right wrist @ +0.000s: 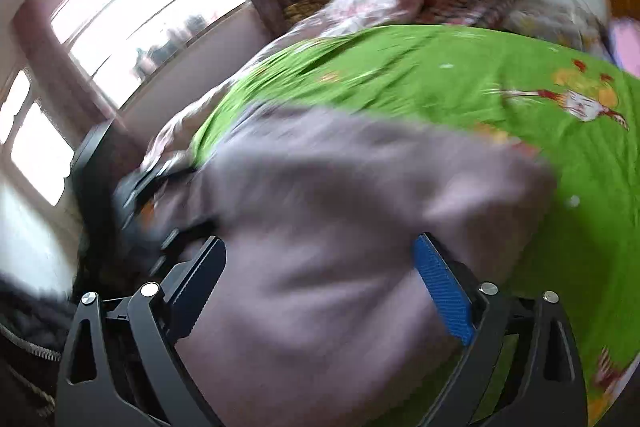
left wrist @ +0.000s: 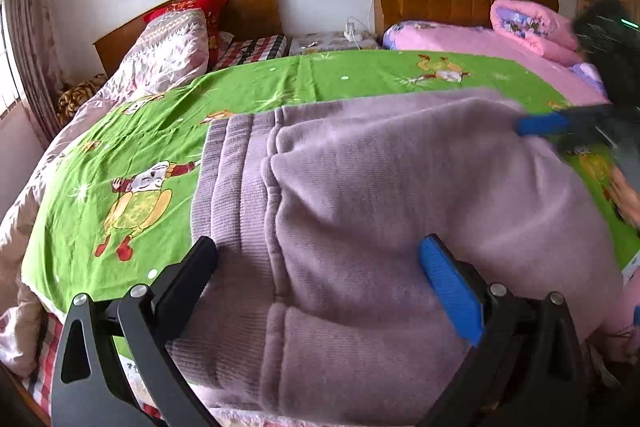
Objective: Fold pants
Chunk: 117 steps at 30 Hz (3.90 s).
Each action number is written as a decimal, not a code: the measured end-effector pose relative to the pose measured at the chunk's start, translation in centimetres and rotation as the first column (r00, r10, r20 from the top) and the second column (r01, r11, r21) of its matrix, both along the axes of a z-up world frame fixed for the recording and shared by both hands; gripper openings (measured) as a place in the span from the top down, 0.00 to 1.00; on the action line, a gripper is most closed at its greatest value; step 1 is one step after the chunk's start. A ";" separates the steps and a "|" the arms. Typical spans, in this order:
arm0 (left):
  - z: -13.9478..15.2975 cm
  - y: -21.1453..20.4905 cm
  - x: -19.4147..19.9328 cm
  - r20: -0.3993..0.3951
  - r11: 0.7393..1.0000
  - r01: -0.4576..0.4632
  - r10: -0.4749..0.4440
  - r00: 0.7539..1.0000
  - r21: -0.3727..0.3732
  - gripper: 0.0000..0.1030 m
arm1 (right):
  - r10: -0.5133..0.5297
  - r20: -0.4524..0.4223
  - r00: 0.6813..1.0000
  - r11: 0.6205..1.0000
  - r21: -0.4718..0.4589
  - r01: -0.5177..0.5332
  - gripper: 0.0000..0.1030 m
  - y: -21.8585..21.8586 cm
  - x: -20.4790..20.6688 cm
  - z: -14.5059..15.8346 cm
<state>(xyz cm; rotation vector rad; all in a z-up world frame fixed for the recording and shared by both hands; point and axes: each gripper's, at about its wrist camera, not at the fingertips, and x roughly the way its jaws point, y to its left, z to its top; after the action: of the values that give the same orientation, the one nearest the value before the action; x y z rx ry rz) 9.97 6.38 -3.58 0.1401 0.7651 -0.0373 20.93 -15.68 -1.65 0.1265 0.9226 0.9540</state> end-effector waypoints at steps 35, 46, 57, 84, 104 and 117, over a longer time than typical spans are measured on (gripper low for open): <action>0.0 1.5 -2.7 0.043 1.000 -0.002 0.002 0.999 0.011 0.01 | -0.321 0.145 0.936 0.943 -0.048 0.330 0.06 4.1 -1.9 5.6; 2.6 -1.1 -11.6 0.356 0.984 -0.175 0.151 0.922 0.035 0.01 | -0.517 0.528 0.674 0.818 0.074 0.570 0.05 -2.3 -23.6 4.1; 2.7 -5.2 -13.8 0.356 0.993 -0.112 0.092 0.930 0.036 0.01 | -0.573 0.526 0.628 0.768 0.075 0.637 0.05 -3.2 -27.0 1.6; 3.1 -4.3 -14.0 0.356 0.991 -0.133 0.124 0.926 0.000 0.01 | -0.494 0.590 0.639 0.804 0.030 0.594 0.05 -0.7 -27.4 2.1; 3.1 -4.2 -14.0 0.352 0.991 -0.131 0.124 0.928 -0.002 0.01 | -0.494 0.582 0.645 0.805 0.026 0.593 0.05 -0.7 -27.3 2.0; 2.9 -4.0 -14.0 0.349 0.991 -0.131 0.124 0.929 -0.003 0.01 | -0.492 0.579 0.650 0.807 0.023 0.590 0.05 -0.7 -27.3 1.9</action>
<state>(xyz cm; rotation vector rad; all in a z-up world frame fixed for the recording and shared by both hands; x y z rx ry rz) -4.06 2.42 -0.68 0.1117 0.4178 0.1169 -6.41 -16.42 0.21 -0.0287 0.3567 0.2956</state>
